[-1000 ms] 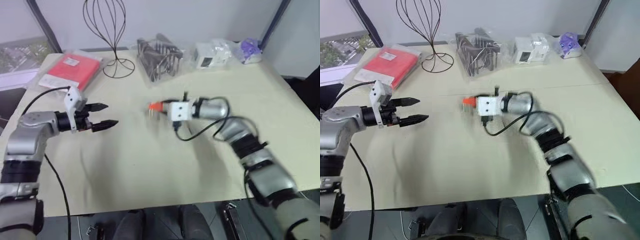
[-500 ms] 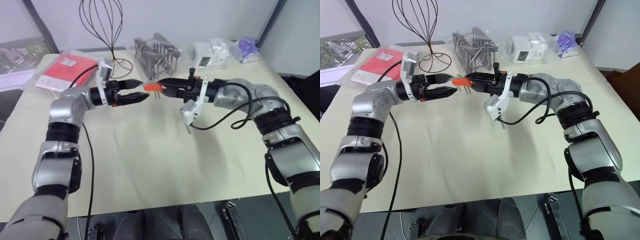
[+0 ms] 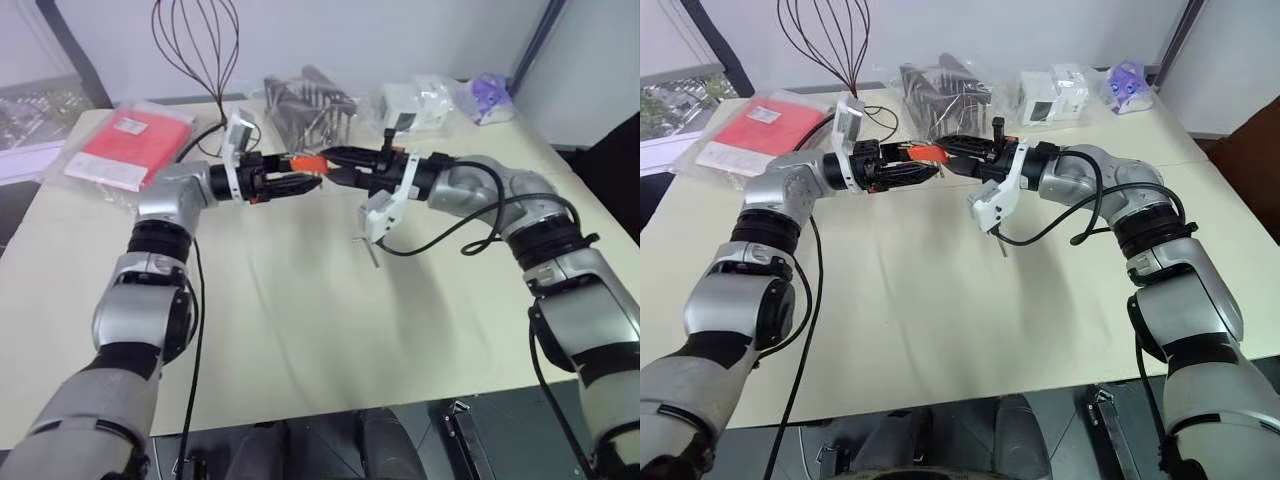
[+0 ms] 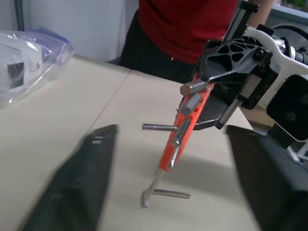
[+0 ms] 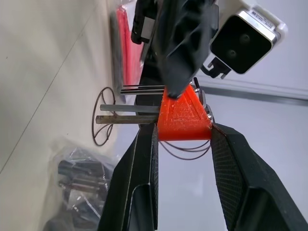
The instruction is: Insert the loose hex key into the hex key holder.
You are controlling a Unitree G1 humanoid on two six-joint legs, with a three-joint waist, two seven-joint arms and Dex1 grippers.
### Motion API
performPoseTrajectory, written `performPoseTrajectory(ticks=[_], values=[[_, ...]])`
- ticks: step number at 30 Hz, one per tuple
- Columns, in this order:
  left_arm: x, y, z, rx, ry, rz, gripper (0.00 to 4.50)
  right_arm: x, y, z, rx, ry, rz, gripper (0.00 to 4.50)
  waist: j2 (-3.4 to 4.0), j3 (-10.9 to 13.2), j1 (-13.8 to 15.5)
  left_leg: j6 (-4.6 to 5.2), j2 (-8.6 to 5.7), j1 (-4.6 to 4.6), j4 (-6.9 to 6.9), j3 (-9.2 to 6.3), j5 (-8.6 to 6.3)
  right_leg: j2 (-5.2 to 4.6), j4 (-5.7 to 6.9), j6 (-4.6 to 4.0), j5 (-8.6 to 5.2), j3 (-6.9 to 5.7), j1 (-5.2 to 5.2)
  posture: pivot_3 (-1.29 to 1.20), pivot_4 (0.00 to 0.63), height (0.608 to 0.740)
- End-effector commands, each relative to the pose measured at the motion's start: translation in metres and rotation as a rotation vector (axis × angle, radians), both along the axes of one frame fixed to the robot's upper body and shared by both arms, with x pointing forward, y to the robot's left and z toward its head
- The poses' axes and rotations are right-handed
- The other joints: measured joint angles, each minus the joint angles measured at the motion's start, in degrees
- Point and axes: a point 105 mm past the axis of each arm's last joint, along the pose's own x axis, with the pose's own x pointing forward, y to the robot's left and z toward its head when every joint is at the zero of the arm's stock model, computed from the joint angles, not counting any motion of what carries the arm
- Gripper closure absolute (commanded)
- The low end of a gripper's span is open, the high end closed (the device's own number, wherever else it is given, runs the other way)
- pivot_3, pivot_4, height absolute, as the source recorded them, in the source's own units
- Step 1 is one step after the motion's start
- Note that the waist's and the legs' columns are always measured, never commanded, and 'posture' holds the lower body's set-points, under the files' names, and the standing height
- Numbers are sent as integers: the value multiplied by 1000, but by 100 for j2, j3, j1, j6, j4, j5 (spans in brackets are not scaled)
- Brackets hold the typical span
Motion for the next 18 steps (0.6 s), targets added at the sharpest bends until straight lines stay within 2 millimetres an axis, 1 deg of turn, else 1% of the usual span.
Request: performPoseTrajectory(ticks=[1, 3, 4, 5, 10, 11, 12, 14, 18], values=[[0, 0, 20, -36, -62, -4, 2783, -4, 1, 21, 72, -33, 20, 3540, 0, 0, -6, 0, 0, 0, 0, 0, 0, 0, 0, 0, 0, 0, 0, 0, 150, 740], [1, -1, 20, -40, -62, -4, 3924, -5, 2, 19, 71, -25, 20, 3540, 0, 0, -10, 0, 0, 0, 0, 0, 0, 0, 0, 0, 0, 0, 0, 0, 150, 740], [1, -1, 21, -44, -63, -6, 4396, -5, 2, 18, 70, -21, 21, 3540, 0, 0, -9, 0, 0, 0, 0, 0, 0, 0, 0, 0, 0, 0, 0, 0, 150, 740], [1, -1, 21, -46, -64, -6, 4461, -5, 3, 17, 70, -16, 22, 3540, 0, 0, -7, 0, 0, -1, 0, 0, 0, 0, 0, 0, 0, 0, 0, 0, 150, 740], [1, -2, 20, -48, -58, -7, 4461, -7, 5, 13, 71, 2, 28, 3540, 0, 0, -7, 0, 0, 0, 1, 0, 0, 0, 0, 0, 0, 0, 0, 0, 150, 740], [1, -2, 20, -51, -58, -2, 3698, -7, 5, 13, 71, 5, 28, 3540, 0, 0, -9, 0, 0, 0, 1, 0, 0, 0, 0, 0, 0, 0, 0, 0, 150, 740], [1, -2, 20, -50, -59, -2, 3336, -7, 5, 12, 71, 8, 27, 3540, 0, 0, -11, 0, 0, 0, 1, 0, 0, 0, 0, 0, 0, 0, 0, 0, 150, 740], [2, -2, 20, -46, -64, 4, 2406, -7, 5, 10, 70, 12, 26, 3540, 0, 0, -13, 0, 0, 0, 1, 0, 0, 0, 0, 0, 0, 0, 0, 0, 150, 740], [2, -3, 21, -56, -67, 6, 2406, -8, 4, 8, 69, 18, 25, 3540, 0, 0, -6, 0, 0, 0, 2, -1, 0, 0, 1, 0, 0, 0, 0, 0, 150, 740]])
